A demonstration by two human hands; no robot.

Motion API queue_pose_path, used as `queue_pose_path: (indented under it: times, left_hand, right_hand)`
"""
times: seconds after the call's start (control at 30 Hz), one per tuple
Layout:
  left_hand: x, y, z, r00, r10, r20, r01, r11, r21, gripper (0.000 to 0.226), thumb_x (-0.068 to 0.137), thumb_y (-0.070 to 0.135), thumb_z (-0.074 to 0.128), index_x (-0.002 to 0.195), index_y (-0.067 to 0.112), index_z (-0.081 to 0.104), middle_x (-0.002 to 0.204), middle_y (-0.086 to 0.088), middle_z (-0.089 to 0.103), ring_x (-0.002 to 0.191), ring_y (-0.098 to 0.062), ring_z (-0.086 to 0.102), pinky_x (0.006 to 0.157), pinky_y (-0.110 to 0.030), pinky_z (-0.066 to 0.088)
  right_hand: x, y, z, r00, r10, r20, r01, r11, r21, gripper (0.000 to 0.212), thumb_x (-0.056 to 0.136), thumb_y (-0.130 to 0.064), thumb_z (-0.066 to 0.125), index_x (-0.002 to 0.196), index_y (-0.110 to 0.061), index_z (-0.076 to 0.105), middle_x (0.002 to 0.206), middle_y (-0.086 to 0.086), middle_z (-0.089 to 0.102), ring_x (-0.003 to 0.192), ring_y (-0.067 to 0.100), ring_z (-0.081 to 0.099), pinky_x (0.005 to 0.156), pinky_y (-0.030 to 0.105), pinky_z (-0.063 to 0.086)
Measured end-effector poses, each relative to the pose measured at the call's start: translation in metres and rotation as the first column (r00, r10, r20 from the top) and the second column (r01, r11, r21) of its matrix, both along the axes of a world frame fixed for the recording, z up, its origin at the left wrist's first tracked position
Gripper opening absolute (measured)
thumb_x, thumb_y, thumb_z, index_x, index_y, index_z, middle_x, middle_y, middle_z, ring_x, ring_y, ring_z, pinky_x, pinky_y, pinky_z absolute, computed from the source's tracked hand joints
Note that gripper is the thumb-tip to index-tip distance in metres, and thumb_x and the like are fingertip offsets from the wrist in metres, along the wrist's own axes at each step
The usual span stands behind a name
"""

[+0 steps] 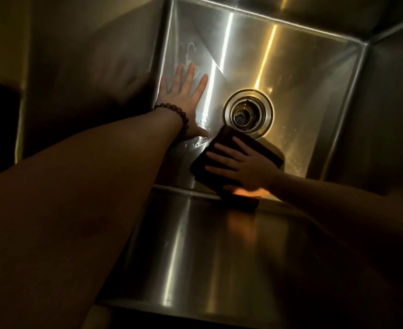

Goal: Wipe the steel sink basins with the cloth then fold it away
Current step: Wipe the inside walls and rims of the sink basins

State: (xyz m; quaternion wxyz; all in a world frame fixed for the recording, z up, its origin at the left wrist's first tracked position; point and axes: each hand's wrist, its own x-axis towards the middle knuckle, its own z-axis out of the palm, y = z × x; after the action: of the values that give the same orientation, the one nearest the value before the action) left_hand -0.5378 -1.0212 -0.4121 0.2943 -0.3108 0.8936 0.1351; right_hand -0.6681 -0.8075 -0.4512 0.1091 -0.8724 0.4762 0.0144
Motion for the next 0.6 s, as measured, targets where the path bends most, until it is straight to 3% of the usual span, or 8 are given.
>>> queue_pose_path:
  times: [0.17,0.3,0.4,0.5,0.6]
  left_hand:
    - [-0.002,-0.005,0.006,0.994,0.087,-0.067,-0.080,0.992,0.097,0.108,0.067,0.088,0.036,0.149,0.034,-0.009,0.158,0.000,-0.022,0.145,-0.023,-0.020,0.117,-0.051,-0.002]
    - [0.001,-0.010,0.005,0.981,0.127,-0.146,-0.114,0.989,0.094,0.089,0.077,0.082,0.023,0.150,0.037,0.001,0.160,0.004,-0.012,0.146,-0.019,-0.013,0.118,-0.049,0.000]
    - [0.007,-0.009,0.007,0.980,0.119,-0.159,-0.111,0.992,0.060,0.092,0.078,0.082,0.020,0.151,0.031,-0.006,0.160,-0.001,-0.014,0.147,-0.020,-0.011,0.118,-0.048,0.000]
    - [0.010,-0.007,0.016,0.976,0.110,-0.190,-0.110,0.994,0.013,0.108,0.072,0.086,0.029,0.150,0.022,-0.011,0.159,-0.006,-0.016,0.147,-0.022,-0.011,0.119,-0.047,0.001]
    - [0.011,0.003,0.021,0.989,0.059,-0.137,-0.062,0.998,-0.012,0.127,0.065,0.086,0.047,0.149,0.014,-0.015,0.158,-0.011,-0.016,0.146,-0.025,-0.012,0.119,-0.047,0.002]
  right_hand:
    - [-0.006,0.003,-0.006,0.999,0.031,0.031,-0.028,0.996,-0.087,0.060,0.092,-0.055,0.039,0.143,-0.025,0.032,0.149,0.010,0.034,0.138,0.032,0.026,0.109,0.058,0.021]
    - [0.019,-0.036,0.002,0.995,0.055,0.083,-0.060,0.997,0.054,0.057,0.095,-0.056,0.027,0.145,-0.030,0.033,0.154,0.004,0.028,0.145,0.027,0.010,0.116,0.054,0.002]
    - [0.004,-0.072,0.013,0.978,-0.199,0.061,0.197,0.979,0.043,0.055,0.095,-0.054,0.029,0.146,-0.032,0.029,0.156,0.002,0.025,0.146,0.024,0.010,0.117,0.052,0.000]
    - [-0.022,-0.096,0.017,0.853,-0.521,-0.015,0.521,0.853,0.031,0.061,0.094,-0.057,0.032,0.149,-0.034,0.019,0.159,0.003,0.014,0.147,0.025,0.006,0.116,0.055,0.005]
    - [-0.001,-0.097,0.013,0.822,-0.568,-0.029,0.569,0.823,0.007,0.062,0.094,-0.055,0.035,0.149,-0.028,0.024,0.158,0.006,0.018,0.146,0.030,0.009,0.114,0.059,0.007]
